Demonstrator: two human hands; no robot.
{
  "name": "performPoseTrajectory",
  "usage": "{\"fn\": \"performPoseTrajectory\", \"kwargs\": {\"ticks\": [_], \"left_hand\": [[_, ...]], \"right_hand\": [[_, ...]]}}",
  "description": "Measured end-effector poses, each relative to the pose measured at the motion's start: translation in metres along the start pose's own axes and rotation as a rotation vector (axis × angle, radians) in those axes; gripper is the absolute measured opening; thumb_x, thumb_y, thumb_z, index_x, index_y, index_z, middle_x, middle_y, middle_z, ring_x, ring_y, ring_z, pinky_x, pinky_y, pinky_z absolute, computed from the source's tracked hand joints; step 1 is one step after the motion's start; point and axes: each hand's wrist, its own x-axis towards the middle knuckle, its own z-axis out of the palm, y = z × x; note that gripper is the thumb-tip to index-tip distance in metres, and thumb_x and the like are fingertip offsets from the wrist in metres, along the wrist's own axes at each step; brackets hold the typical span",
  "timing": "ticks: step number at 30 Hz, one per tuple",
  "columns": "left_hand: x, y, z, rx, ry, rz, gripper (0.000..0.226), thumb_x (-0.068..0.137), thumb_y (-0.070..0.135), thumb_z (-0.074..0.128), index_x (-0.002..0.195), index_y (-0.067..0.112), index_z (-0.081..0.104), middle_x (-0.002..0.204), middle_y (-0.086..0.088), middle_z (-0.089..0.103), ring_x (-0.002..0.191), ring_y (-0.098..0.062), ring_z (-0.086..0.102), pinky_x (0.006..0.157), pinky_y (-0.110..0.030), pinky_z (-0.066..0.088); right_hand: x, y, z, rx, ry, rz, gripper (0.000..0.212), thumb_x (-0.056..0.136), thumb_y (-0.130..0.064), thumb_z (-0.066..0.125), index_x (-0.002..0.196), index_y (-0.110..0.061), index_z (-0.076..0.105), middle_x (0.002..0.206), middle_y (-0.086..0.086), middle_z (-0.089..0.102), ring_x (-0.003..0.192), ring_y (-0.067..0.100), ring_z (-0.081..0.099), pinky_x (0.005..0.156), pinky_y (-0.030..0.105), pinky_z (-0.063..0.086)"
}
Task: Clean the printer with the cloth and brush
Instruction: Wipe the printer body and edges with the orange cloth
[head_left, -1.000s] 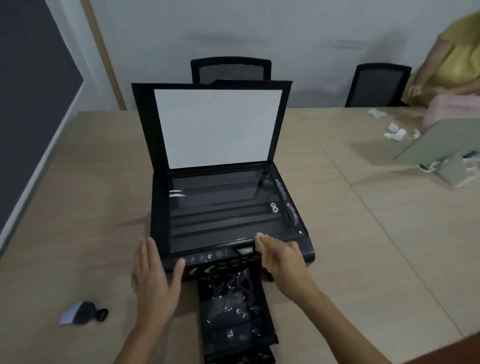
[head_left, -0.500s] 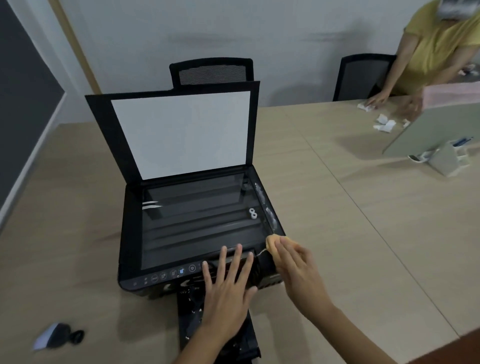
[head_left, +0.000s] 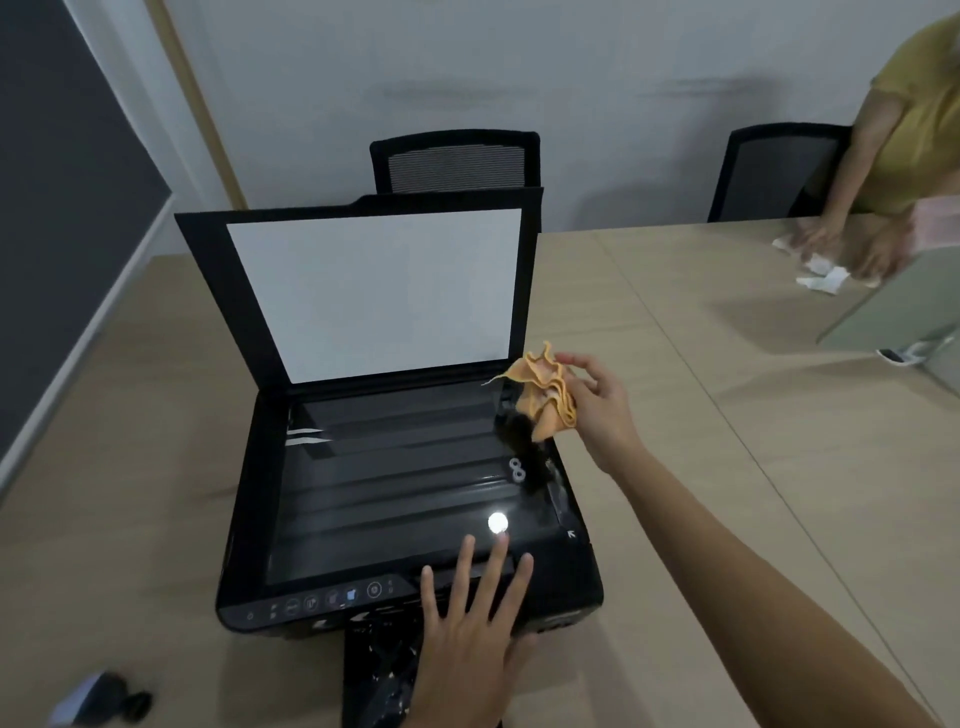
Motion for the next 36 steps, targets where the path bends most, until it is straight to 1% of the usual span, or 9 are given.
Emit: {"fn": "performPoseTrajectory", "kwargs": {"ticks": [4, 7, 9, 10, 14, 21, 24, 30, 36], "left_hand": [[0.001, -0.001, 0.006, 0.006, 0.041, 0.010, 0.080, 0.079, 0.063, 0.042, 0.150, 0.032, 0.022, 0.160, 0.000, 0.012, 0.145, -0.030, 0.010, 0.109, -0.061, 0.000], [0.001, -0.002, 0.010, 0.019, 0.072, 0.012, 0.083, 0.077, 0.064, 0.048, 0.150, 0.033, 0.025, 0.160, 0.000, 0.013, 0.145, -0.031, 0.013, 0.109, -0.061, 0.002], [0.001, -0.003, 0.010, 0.028, 0.094, 0.010, 0.083, 0.077, 0.063, 0.048, 0.150, 0.033, 0.022, 0.160, 0.000, 0.013, 0.145, -0.031, 0.012, 0.110, -0.061, 0.002], [0.001, -0.003, 0.011, 0.029, 0.097, 0.012, 0.083, 0.077, 0.062, 0.048, 0.151, 0.033, 0.021, 0.160, 0.000, 0.013, 0.145, -0.031, 0.012, 0.110, -0.061, 0.001], [-0.001, -0.003, 0.011, 0.025, 0.096, 0.018, 0.081, 0.077, 0.058, 0.046, 0.150, 0.033, 0.022, 0.160, 0.001, 0.013, 0.145, -0.031, 0.015, 0.110, -0.060, 0.002], [0.001, -0.001, 0.010, 0.029, 0.081, 0.010, 0.081, 0.070, 0.062, 0.053, 0.145, 0.035, 0.037, 0.159, 0.001, 0.022, 0.143, -0.031, 0.023, 0.110, -0.060, 0.007], [0.001, -0.001, 0.011, 0.013, 0.092, 0.010, 0.079, 0.072, 0.061, 0.051, 0.145, 0.035, 0.036, 0.160, 0.001, 0.021, 0.145, -0.031, 0.016, 0.110, -0.060, 0.006], [-0.001, -0.001, 0.007, 0.013, 0.061, 0.026, 0.081, 0.074, 0.059, 0.051, 0.148, 0.033, 0.030, 0.160, 0.000, 0.015, 0.144, -0.032, 0.022, 0.110, -0.060, 0.004], [0.001, -0.001, 0.003, -0.009, 0.036, 0.014, 0.081, 0.072, 0.062, 0.051, 0.146, 0.035, 0.034, 0.160, 0.002, 0.021, 0.144, -0.031, 0.021, 0.109, -0.059, 0.006]], "right_hand": [[0.037, 0.026, 0.023, -0.287, -0.001, -0.010, 0.031, 0.095, -0.016, 0.042, 0.109, -0.025, 0.069, 0.103, 0.011, 0.071, 0.091, 0.028, 0.068, 0.087, 0.045, 0.054], [0.044, 0.046, 0.027, -0.966, 0.021, -0.206, 0.042, 0.097, -0.038, 0.033, 0.132, -0.026, 0.053, 0.149, 0.016, 0.033, 0.134, 0.037, 0.032, 0.110, 0.046, 0.029], [0.044, 0.050, 0.027, -1.235, -0.059, -0.345, 0.056, 0.096, -0.052, 0.026, 0.142, -0.021, 0.038, 0.161, 0.003, 0.006, 0.145, 0.033, 0.009, 0.112, 0.049, 0.019], [0.045, 0.052, 0.025, -1.293, -0.106, -0.384, 0.059, 0.097, -0.052, 0.024, 0.144, -0.018, 0.033, 0.162, 0.000, 0.005, 0.147, 0.031, 0.007, 0.112, 0.049, 0.019], [0.042, 0.056, 0.018, -1.340, -0.195, -0.354, 0.049, 0.100, -0.040, 0.026, 0.147, -0.026, 0.028, 0.158, -0.003, 0.023, 0.146, 0.028, 0.016, 0.111, 0.047, 0.020], [-0.038, 0.064, -0.003, -1.450, -0.117, -0.536, 0.044, 0.092, -0.032, 0.035, 0.128, -0.018, 0.056, 0.138, 0.003, 0.055, 0.130, 0.031, 0.047, 0.094, 0.045, 0.042], [-0.033, 0.060, -0.002, -1.487, -0.148, -0.511, 0.044, 0.089, -0.030, 0.038, 0.125, -0.014, 0.058, 0.135, 0.005, 0.058, 0.128, 0.033, 0.050, 0.092, 0.046, 0.044], [0.044, 0.043, 0.030, -1.436, -0.212, -0.342, 0.045, 0.096, -0.025, 0.041, 0.140, -0.016, 0.039, 0.152, 0.003, 0.036, 0.139, 0.033, 0.027, 0.104, 0.047, 0.027], [-0.020, 0.053, 0.007, -1.407, -0.164, -0.492, 0.043, 0.087, -0.019, 0.056, 0.130, -0.018, 0.052, 0.137, 0.002, 0.055, 0.116, 0.033, 0.052, 0.086, 0.042, 0.043]]}}
